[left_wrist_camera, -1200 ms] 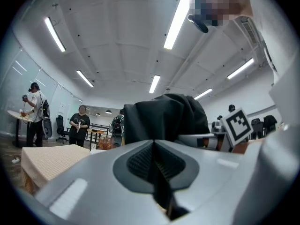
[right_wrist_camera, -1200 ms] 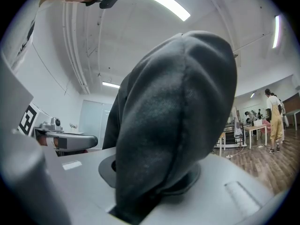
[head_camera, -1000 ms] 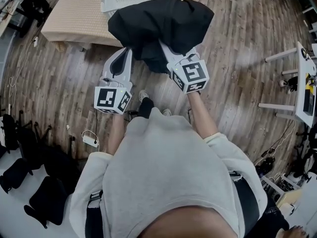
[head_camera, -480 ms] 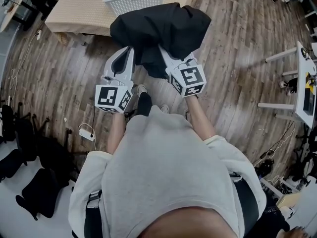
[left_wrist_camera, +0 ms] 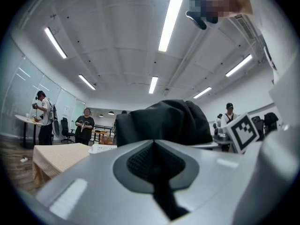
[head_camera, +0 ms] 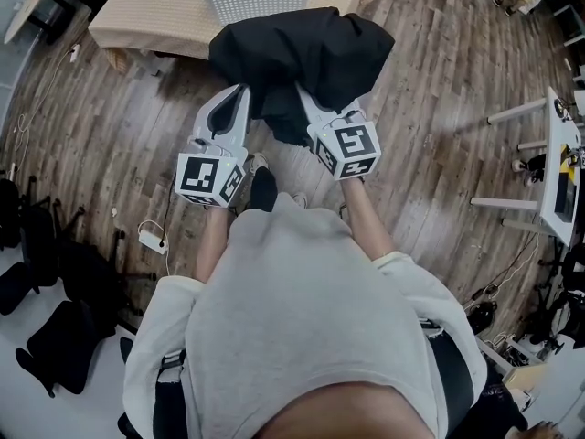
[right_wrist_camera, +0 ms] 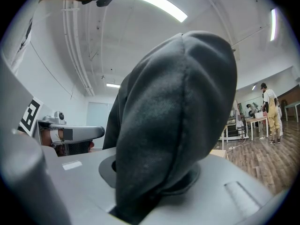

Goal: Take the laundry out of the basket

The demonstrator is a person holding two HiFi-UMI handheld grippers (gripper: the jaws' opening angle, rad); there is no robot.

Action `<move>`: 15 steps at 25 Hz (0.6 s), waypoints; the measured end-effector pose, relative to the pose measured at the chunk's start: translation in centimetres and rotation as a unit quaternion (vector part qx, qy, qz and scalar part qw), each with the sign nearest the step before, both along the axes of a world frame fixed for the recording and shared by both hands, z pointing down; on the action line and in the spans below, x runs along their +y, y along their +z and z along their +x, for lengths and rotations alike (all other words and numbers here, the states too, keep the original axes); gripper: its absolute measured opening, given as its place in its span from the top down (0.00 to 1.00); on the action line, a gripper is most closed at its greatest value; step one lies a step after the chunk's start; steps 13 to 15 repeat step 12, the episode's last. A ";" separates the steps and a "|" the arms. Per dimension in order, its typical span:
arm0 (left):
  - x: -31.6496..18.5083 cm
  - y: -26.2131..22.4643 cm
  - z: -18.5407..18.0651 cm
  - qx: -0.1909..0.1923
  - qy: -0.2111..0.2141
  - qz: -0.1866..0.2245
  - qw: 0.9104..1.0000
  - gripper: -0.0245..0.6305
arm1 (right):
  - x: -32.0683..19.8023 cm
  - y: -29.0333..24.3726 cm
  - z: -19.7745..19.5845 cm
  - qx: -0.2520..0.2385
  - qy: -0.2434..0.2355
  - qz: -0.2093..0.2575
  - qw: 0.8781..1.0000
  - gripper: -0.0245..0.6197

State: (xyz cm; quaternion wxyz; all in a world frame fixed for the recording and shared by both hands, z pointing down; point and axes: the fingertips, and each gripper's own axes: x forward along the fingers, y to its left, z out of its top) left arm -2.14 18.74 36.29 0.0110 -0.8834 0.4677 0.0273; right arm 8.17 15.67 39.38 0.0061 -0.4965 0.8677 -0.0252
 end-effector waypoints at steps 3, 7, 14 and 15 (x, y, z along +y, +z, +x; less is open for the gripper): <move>0.2 -0.2 -0.3 0.002 -0.004 0.002 1.000 0.95 | 0.1 0.0 -0.2 0.001 -0.001 0.000 1.000 0.80; 0.3 -0.4 -0.5 0.003 -0.005 0.004 1.000 0.95 | 0.2 -0.1 -0.2 0.001 -0.001 0.001 1.000 0.80; 0.2 -0.3 -0.3 0.003 -0.005 0.003 1.000 0.95 | 0.0 -0.1 -0.2 0.003 -0.002 0.002 1.000 0.80; 0.2 -0.3 -0.3 0.003 -0.005 0.003 1.000 0.95 | 0.0 -0.1 -0.2 0.003 -0.002 0.002 1.000 0.80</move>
